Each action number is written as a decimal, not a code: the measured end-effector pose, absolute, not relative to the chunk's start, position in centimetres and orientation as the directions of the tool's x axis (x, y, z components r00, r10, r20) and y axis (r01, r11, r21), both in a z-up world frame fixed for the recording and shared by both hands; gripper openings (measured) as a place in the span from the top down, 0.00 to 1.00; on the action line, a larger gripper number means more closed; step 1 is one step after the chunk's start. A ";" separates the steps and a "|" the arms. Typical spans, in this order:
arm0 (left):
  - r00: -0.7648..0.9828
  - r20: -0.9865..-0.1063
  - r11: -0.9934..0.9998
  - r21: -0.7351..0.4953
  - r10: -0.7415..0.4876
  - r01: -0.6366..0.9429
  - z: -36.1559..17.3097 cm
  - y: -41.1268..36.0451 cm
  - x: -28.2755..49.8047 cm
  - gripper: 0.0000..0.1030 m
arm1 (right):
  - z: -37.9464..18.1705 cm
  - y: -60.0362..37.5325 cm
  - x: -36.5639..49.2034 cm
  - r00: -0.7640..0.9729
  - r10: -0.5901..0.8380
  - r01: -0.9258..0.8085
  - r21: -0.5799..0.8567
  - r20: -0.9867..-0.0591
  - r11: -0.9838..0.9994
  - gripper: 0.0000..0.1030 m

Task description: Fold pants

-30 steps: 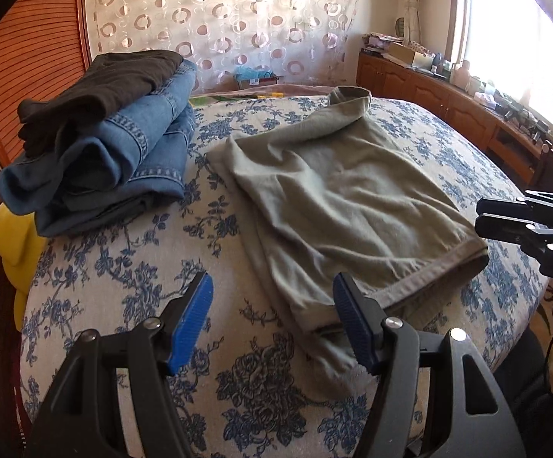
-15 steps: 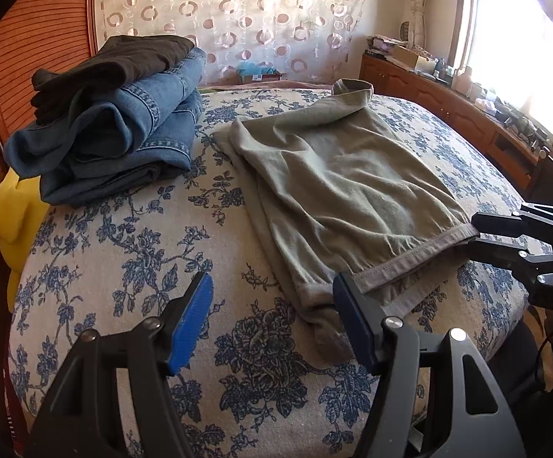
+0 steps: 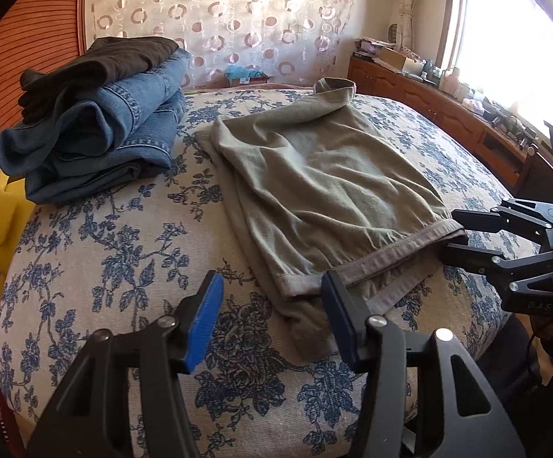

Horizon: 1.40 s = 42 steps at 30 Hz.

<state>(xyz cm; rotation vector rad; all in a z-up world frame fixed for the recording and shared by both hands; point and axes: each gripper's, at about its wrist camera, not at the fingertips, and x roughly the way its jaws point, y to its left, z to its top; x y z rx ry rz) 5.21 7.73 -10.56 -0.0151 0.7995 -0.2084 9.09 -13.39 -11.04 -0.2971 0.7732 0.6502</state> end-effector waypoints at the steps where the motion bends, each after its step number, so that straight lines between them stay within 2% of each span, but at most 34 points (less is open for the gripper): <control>1: 0.677 -0.710 0.979 -0.094 -0.194 0.183 -10.5 7.6 5.3 0.55 | -11.1 -13.4 9.1 0.535 0.430 -0.640 -0.017 -0.727 0.768 0.54; 8: 0.678 -0.701 0.972 -0.107 -0.223 0.209 -10.2 7.0 5.3 0.75 | -11.3 -13.5 9.3 0.536 0.429 -0.634 -0.011 -0.727 0.774 0.52; 19: 0.673 -0.690 0.960 -0.124 -0.266 0.251 -9.3 6.5 5.6 0.76 | -10.5 -13.4 9.0 0.555 0.426 -0.638 -0.036 -0.714 0.769 0.52; 32: 0.644 -0.721 0.962 -0.128 -0.256 0.240 -10.6 6.5 6.6 0.76 | -10.6 -12.4 8.9 0.546 0.442 -0.678 -0.066 -0.712 0.732 0.52; 35: 0.651 -0.718 0.964 -0.110 -0.247 0.243 -10.5 6.4 6.5 0.86 | -10.9 -12.0 9.3 0.566 0.413 -0.669 -0.105 -0.714 0.736 0.53; 36: 0.655 -0.716 0.964 -0.100 -0.240 0.245 -10.4 6.3 6.4 0.92 | -11.0 -12.1 9.4 0.570 0.405 -0.665 -0.112 -0.715 0.738 0.55; 37: 0.658 -0.714 0.964 -0.097 -0.240 0.246 -10.2 6.3 6.3 0.94 | -11.1 -12.2 9.6 0.576 0.403 -0.661 -0.116 -0.711 0.742 0.70; 39: 0.662 -0.704 0.961 -0.115 -0.257 0.252 -9.7 6.4 5.9 0.96 | -11.0 -12.8 9.9 0.560 0.425 -0.661 -0.074 -0.711 0.747 0.86; 42: 0.676 -0.681 0.955 -0.133 -0.281 0.264 -8.7 6.3 5.3 0.96 | -10.2 -14.0 10.2 0.553 0.459 -0.654 -0.022 -0.696 0.756 0.92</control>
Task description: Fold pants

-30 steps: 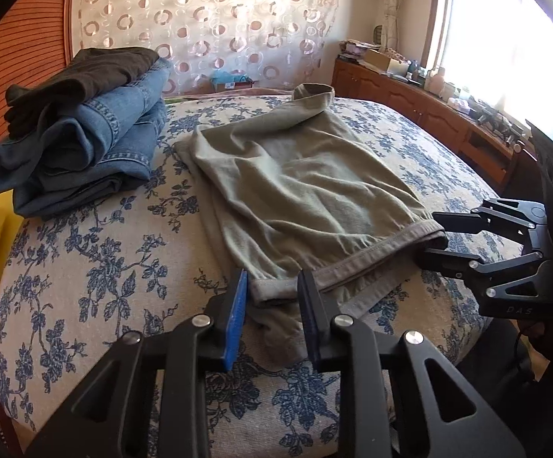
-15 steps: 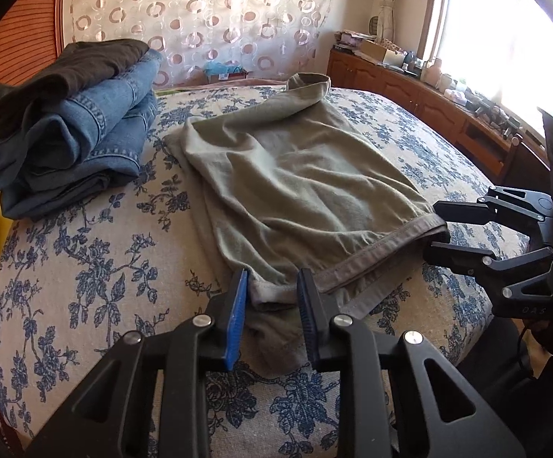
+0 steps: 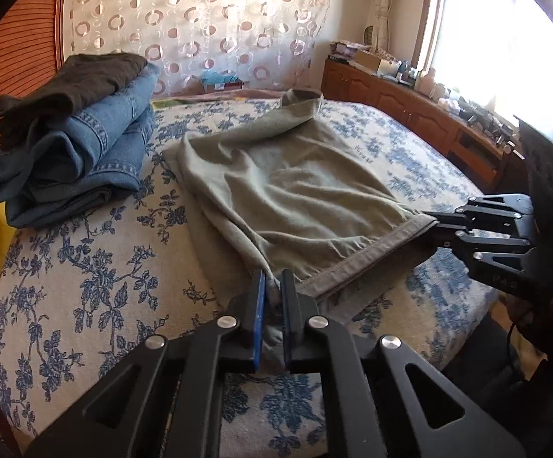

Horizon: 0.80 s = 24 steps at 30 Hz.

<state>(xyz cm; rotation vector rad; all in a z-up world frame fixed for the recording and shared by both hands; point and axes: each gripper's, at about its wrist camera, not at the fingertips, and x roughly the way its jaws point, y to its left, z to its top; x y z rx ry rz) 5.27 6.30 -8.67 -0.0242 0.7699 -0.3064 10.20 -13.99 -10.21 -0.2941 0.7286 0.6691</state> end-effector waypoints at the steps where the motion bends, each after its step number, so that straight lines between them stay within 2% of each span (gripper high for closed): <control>1: 0.679 -0.675 0.954 -0.136 -0.287 0.268 -8.3 6.2 5.0 0.96 | -10.0 -14.2 10.1 0.556 0.456 -0.653 -0.025 -0.695 0.757 0.93; 7: 0.694 -0.658 0.954 -0.152 -0.293 0.259 -7.3 6.7 3.4 0.96 | -9.2 -14.8 9.0 0.544 0.479 -0.671 -0.014 -0.688 0.742 0.94; 15: 0.643 -0.711 0.956 -0.153 -0.283 0.252 -9.7 6.6 3.4 0.96 | -10.5 -14.7 8.6 0.513 0.478 -0.680 0.002 -0.713 0.733 0.94; 18: 0.643 -0.712 0.956 -0.152 -0.282 0.251 -9.6 6.6 3.5 0.96 | -10.6 -14.8 8.6 0.508 0.475 -0.675 0.011 -0.718 0.738 0.92; 22: 0.639 -0.720 0.959 -0.146 -0.271 0.242 -9.8 6.6 3.6 0.94 | -10.1 -15.4 8.2 0.499 0.486 -0.671 0.035 -0.717 0.740 0.82; 24: 0.641 -0.718 0.959 -0.149 -0.271 0.239 -9.7 6.7 3.5 0.92 | -9.6 -15.8 8.0 0.498 0.497 -0.669 0.050 -0.710 0.742 0.81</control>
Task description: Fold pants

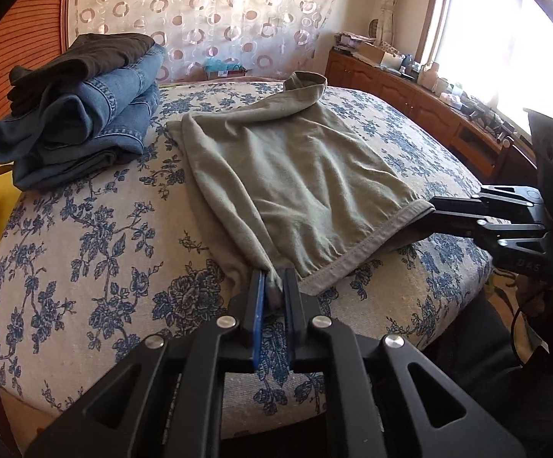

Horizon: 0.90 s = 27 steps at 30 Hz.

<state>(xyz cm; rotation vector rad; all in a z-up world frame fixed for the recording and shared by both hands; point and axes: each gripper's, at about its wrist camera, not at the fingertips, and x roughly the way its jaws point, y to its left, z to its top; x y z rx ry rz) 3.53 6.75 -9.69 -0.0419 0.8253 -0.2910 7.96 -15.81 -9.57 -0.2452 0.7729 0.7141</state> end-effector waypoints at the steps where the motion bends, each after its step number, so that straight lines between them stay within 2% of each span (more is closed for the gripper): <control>1: 0.642 -0.717 0.960 -0.151 -0.271 0.237 -9.6 6.8 3.5 0.91 | -9.3 -16.0 7.8 0.499 0.505 -0.668 0.059 -0.705 0.742 0.81; 8: 0.669 -0.699 0.966 -0.133 -0.251 0.224 -9.0 7.5 3.5 0.77 | -7.3 -16.5 7.8 0.537 0.520 -0.653 0.062 -0.664 0.755 0.80; 10: 0.678 -0.695 0.969 -0.128 -0.239 0.212 -8.8 7.8 3.8 0.63 | -7.4 -16.2 8.3 0.548 0.510 -0.647 0.051 -0.663 0.761 0.80; 14: 0.690 -0.685 0.972 -0.129 -0.232 0.199 -8.4 8.4 4.2 0.56 | -8.2 -15.0 9.8 0.543 0.508 -0.644 0.057 -0.669 0.763 0.80; 16: 0.699 -0.678 0.973 -0.129 -0.229 0.193 -8.3 8.7 4.4 0.39 | -8.9 -14.4 10.5 0.536 0.499 -0.641 0.056 -0.681 0.766 0.80; 21: 0.704 -0.675 0.975 -0.121 -0.220 0.189 -8.3 8.9 5.3 0.35 | -11.1 -14.1 10.9 0.509 0.475 -0.628 0.068 -0.717 0.775 0.79; 27: 0.699 -0.685 0.977 -0.109 -0.206 0.181 -8.9 8.6 6.6 0.35 | -11.4 -14.2 10.3 0.522 0.476 -0.627 0.059 -0.708 0.776 0.77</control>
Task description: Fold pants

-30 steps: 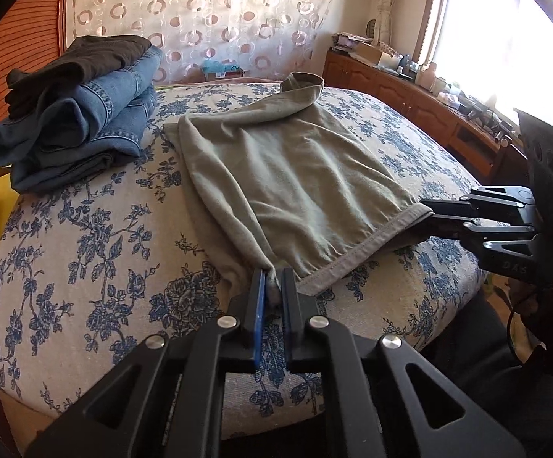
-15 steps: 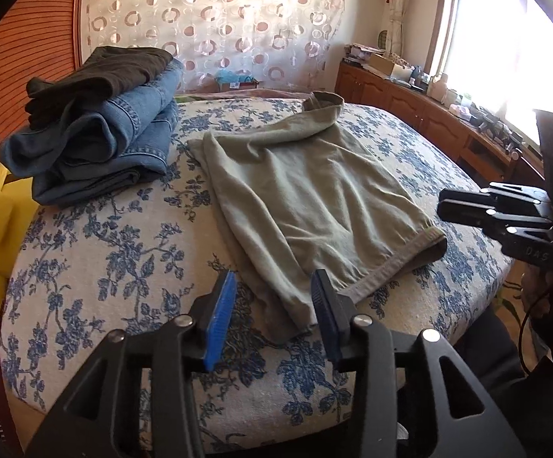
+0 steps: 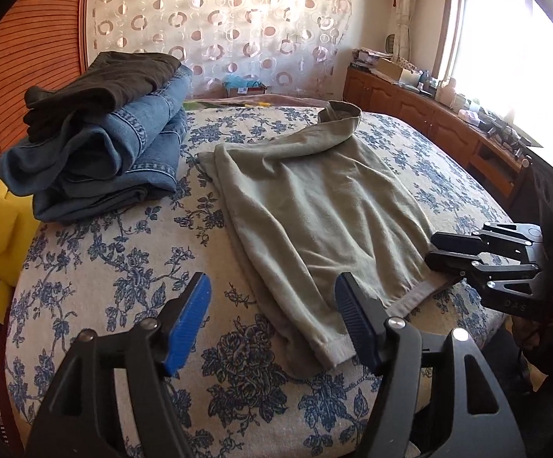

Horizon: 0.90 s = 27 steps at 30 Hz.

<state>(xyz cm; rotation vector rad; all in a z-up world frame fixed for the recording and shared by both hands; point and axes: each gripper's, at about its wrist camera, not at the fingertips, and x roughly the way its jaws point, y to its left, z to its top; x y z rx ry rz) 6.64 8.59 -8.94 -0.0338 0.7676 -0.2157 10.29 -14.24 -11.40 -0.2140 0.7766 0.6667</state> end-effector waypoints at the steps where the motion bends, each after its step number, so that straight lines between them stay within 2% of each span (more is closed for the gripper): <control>1: 0.697 -0.688 0.978 -0.108 -0.203 0.179 -9.0 8.5 6.9 0.35 | -11.4 -14.3 10.4 0.520 0.477 -0.627 0.063 -0.709 0.776 0.77; 8: 0.697 -0.682 0.973 -0.108 -0.223 0.205 -8.4 8.4 9.4 0.35 | -10.3 -14.4 11.5 0.542 0.468 -0.612 0.053 -0.698 0.789 0.69; 10: 0.697 -0.678 0.970 -0.111 -0.233 0.217 -8.0 8.5 10.4 0.35 | -10.0 -14.5 12.2 0.557 0.460 -0.597 0.050 -0.691 0.800 0.60; 13: 0.705 -0.676 0.973 -0.083 -0.213 0.214 -7.5 8.4 11.9 0.35 | -9.5 -14.6 13.2 0.571 0.453 -0.585 0.047 -0.685 0.810 0.55; 27: 0.685 -0.697 0.974 -0.099 -0.213 0.203 -6.9 9.3 18.7 0.62 | -10.2 -13.8 15.7 0.562 0.448 -0.571 0.065 -0.695 0.818 0.52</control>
